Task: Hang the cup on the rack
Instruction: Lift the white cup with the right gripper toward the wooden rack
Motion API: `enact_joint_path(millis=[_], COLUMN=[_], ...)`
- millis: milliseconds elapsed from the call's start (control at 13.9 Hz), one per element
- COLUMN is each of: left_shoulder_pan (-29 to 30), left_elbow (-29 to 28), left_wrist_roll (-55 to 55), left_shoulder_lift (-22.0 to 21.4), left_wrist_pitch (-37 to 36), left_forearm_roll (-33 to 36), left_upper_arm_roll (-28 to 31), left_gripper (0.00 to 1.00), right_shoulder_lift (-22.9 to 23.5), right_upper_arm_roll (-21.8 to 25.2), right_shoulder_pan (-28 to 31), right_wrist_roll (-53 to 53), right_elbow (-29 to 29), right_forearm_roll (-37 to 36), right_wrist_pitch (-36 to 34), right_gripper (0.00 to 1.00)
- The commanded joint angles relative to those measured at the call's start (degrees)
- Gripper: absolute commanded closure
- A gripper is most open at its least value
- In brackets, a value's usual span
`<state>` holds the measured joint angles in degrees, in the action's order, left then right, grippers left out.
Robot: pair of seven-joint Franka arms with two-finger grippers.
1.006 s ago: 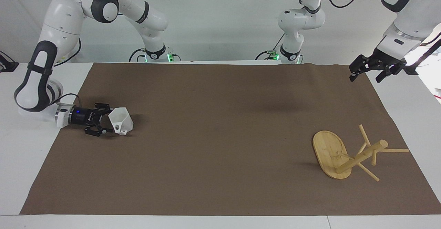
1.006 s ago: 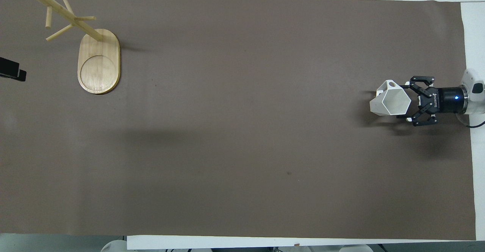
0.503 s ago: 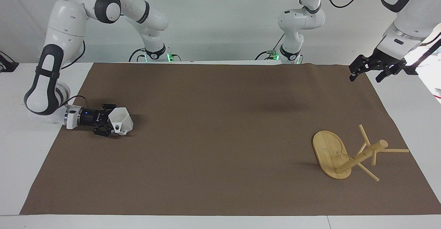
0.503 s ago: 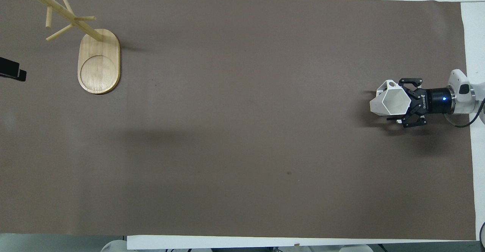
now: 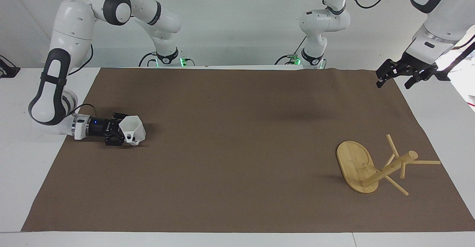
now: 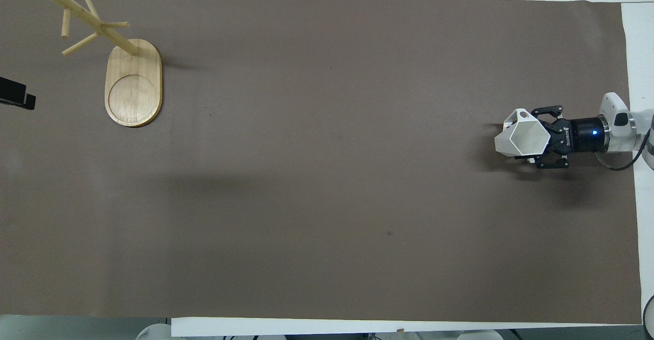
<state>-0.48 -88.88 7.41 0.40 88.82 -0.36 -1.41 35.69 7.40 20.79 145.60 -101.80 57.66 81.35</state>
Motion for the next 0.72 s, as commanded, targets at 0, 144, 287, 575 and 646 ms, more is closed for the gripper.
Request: enact_joint_path(millis=[0,144,287,575,646], left_shoulder_pan=[0.5,0.5,-0.7,-5.4,-5.4], left_elbow=[-0.8,-0.8,-0.4,-0.9,-0.9], left_wrist_roll=[0.0,-0.1,0.4,0.0,-0.2], left_shoulder_lift=[-0.6,-0.6,-0.4,-0.8,-0.8], left_wrist_pitch=[-0.3,-0.3,0.7,-1.0,-1.0], left_forearm_roll=[1.1,1.1,-1.5,-1.9,-1.9], left_upper_arm_roll=[-0.4,-0.4,-0.9,-0.8,-0.9], left_gripper=[0.00,0.00,0.00,0.00,0.00], right_shoulder_lift=[-4.5,-7.5,-10.4,-12.7,-13.1], right_upper_arm_roll=[0.0,0.1,-0.2,-0.3,-0.3], right_shoulder_pan=[-7.5,-15.2,-24.6,-44.6,-48.3], right_wrist_roll=[-5.4,-13.0,-19.4,-30.9,-31.7], right_elbow=[-1.5,-1.5,-1.4,-0.6,-0.7], right_forearm_roll=[3.1,9.7,16.3,29.8,31.5], right_wrist_pitch=[1.0,3.4,11.8,34.6,38.7], right_gripper=[0.75,0.75,0.74,0.72,0.71])
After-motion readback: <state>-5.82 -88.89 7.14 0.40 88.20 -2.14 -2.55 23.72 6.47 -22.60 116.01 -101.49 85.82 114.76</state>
